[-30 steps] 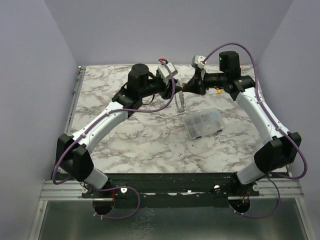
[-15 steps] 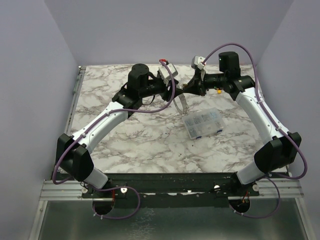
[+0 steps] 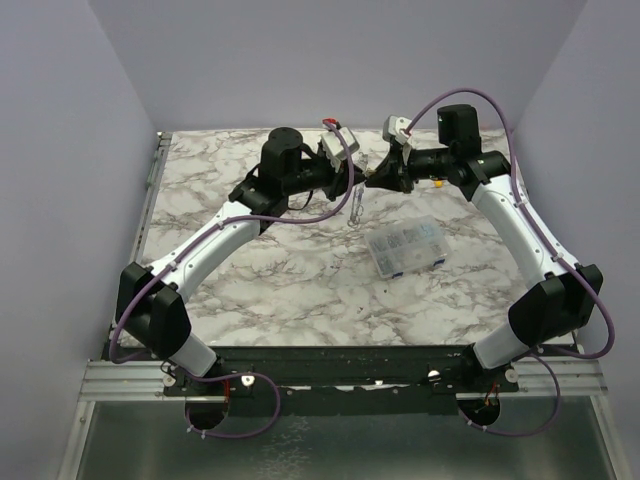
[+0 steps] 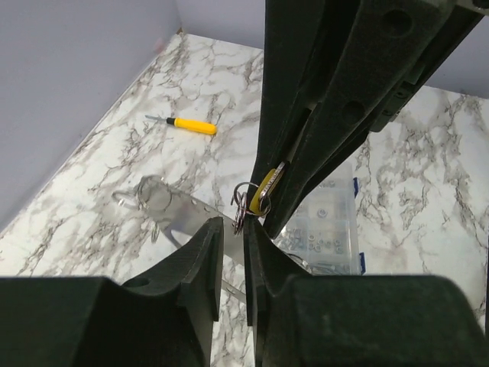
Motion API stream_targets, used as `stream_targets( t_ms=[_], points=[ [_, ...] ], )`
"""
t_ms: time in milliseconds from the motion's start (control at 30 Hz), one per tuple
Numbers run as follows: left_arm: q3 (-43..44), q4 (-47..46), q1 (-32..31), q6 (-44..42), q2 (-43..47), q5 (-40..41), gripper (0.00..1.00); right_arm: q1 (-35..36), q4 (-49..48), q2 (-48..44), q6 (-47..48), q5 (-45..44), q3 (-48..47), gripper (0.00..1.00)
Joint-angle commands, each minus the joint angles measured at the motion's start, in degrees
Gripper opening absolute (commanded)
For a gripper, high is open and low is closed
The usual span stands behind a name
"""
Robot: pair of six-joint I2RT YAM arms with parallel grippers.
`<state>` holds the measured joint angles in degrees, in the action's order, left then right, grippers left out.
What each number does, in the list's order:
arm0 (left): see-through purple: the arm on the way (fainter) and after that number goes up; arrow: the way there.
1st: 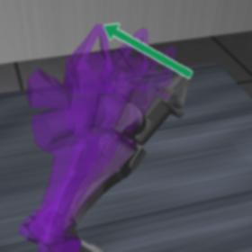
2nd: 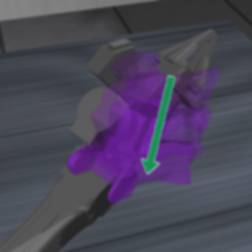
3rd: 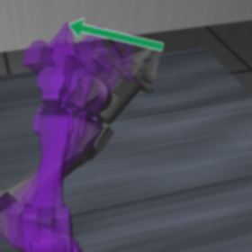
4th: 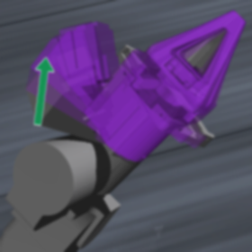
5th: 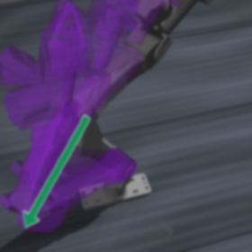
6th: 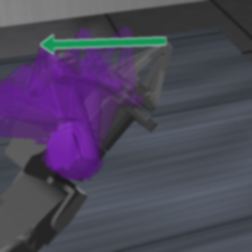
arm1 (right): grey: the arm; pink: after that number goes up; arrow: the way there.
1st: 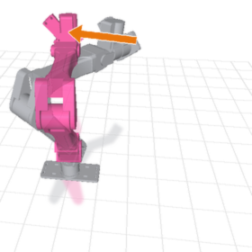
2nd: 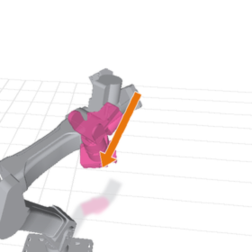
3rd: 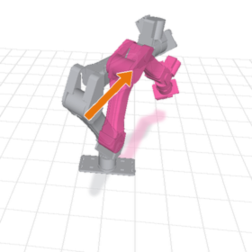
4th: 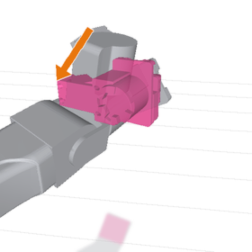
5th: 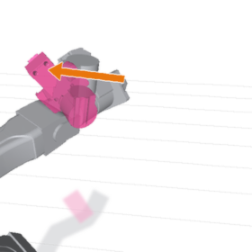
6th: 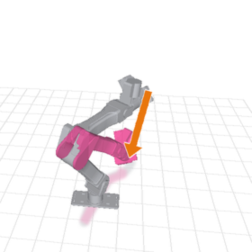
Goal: Remove the keys from the keyring
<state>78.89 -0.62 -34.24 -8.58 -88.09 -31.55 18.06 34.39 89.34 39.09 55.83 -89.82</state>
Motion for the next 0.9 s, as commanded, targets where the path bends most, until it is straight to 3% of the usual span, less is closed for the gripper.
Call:
stream_targets(
  t_ms=[0,167,300,633,767,867],
  points=[
    [1.53,0.45,0.05,-0.26,-0.36,1.37,0.2,0.13,1.77,-1.89,2.32,2.75,-1.12,0.01],
    [1.66,0.51,-0.04,-1.4,-0.6,0.15,0.17,0.13,2.51,-1.48,2.73,3.59,-1.74,0.0],
    [1.53,0.53,-0.15,-4.07,-0.44,-1.75,0.24,0.21,4.08,-1.08,4.13,3.99,-2.72,0.01],
    [3.53,5.27,-0.4,-8.57,-1.88,-5.8,0.27,0.46,7.91,-0.27,7.72,4.56,-4.59,0.01],
    [4.34,5.56,-0.48,-8.46,-2.46,-3.71,0.25,0.56,8.66,-0.22,8.33,5.0,-4.71,0.01],
    [4.99,5.87,-0.48,-8.12,-2.78,-3.46,0.16,0.52,9.0,-0.13,8.59,5.27,-4.9,0.01]
  ],
)
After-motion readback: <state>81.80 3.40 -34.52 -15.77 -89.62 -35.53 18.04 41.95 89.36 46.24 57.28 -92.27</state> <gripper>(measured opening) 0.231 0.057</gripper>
